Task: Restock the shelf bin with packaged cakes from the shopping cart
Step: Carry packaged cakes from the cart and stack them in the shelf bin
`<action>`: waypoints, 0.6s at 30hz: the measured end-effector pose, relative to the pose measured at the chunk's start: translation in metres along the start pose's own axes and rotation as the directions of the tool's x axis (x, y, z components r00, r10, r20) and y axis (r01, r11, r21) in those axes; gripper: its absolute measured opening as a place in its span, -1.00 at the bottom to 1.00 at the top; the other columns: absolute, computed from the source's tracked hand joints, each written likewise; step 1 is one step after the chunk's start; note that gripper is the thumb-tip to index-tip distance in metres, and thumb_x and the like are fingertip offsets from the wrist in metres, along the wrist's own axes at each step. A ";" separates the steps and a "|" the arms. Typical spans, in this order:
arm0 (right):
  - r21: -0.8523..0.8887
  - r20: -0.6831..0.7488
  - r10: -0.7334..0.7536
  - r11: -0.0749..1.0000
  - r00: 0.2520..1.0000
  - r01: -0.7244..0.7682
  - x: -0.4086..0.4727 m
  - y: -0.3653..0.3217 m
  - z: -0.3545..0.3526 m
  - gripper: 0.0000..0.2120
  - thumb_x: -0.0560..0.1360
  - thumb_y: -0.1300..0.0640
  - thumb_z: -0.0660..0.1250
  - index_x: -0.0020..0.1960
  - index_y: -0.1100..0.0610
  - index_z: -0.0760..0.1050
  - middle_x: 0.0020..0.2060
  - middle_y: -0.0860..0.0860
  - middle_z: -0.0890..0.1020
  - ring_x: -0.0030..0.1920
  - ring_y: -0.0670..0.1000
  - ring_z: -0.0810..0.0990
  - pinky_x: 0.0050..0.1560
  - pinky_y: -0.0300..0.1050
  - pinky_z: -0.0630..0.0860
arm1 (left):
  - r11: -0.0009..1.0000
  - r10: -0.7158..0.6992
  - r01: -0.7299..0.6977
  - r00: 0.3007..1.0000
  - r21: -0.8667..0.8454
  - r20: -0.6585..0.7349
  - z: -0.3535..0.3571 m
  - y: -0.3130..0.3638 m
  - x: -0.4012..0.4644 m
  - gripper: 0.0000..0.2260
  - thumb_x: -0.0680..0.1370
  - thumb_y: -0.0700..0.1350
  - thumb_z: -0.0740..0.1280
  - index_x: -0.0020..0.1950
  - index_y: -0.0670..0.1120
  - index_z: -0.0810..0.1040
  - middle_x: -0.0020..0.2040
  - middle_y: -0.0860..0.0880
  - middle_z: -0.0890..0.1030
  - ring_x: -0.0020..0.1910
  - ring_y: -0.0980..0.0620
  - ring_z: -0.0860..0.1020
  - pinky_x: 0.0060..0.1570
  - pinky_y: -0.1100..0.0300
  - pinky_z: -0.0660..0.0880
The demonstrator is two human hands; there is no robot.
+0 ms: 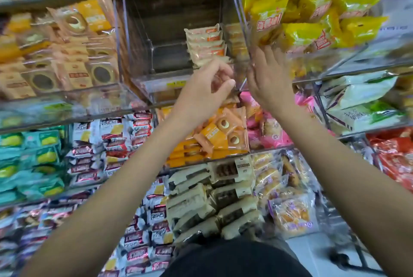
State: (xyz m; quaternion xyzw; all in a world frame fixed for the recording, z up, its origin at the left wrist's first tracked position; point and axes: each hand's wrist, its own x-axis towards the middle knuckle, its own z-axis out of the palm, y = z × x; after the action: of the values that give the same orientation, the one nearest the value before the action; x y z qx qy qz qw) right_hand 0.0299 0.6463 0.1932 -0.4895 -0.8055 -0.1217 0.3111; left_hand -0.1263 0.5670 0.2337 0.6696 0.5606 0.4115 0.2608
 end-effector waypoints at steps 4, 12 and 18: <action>0.201 0.014 0.052 0.978 0.999 -0.054 -0.090 -0.007 -0.026 -0.69 0.52 0.29 0.18 0.22 0.39 0.43 0.15 0.30 0.50 0.16 0.23 0.41 0.24 0.05 0.33 | 0.948 -0.227 0.243 0.969 -0.207 0.098 0.038 -0.015 -0.100 -0.88 0.54 -0.08 0.26 -0.08 0.17 0.48 -0.17 0.29 0.53 -0.15 0.26 0.51 -0.15 0.34 0.45; 0.066 0.737 0.558 0.503 0.382 -0.861 -0.350 0.003 -0.106 -0.77 0.60 0.14 0.17 0.20 0.16 0.49 -0.12 0.07 0.62 -0.08 0.11 0.58 -0.03 -0.01 0.44 | 0.843 -0.518 0.456 0.545 0.286 0.659 0.134 -0.079 -0.244 -0.90 0.59 -0.14 0.25 0.06 -0.08 0.52 0.01 -0.03 0.59 -0.04 0.04 0.53 -0.09 0.30 0.37; -0.220 0.766 0.642 0.300 0.026 -0.928 -0.478 0.034 -0.171 -0.85 0.58 0.18 0.18 0.05 0.14 0.51 -0.09 0.17 0.63 -0.07 0.21 0.57 -0.11 -0.02 0.37 | 0.906 -0.423 0.153 0.331 0.394 0.844 0.206 -0.048 -0.269 -0.89 0.58 -0.10 0.23 0.05 -0.02 0.53 -0.11 0.11 0.52 -0.05 0.09 0.51 -0.08 0.28 0.39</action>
State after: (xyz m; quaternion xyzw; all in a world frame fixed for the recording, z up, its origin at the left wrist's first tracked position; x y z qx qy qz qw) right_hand 0.2814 0.2369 0.0263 -0.7908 -0.4313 0.4324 0.0407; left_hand 0.0132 0.3415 0.0171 0.6982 0.4786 -0.1516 0.5103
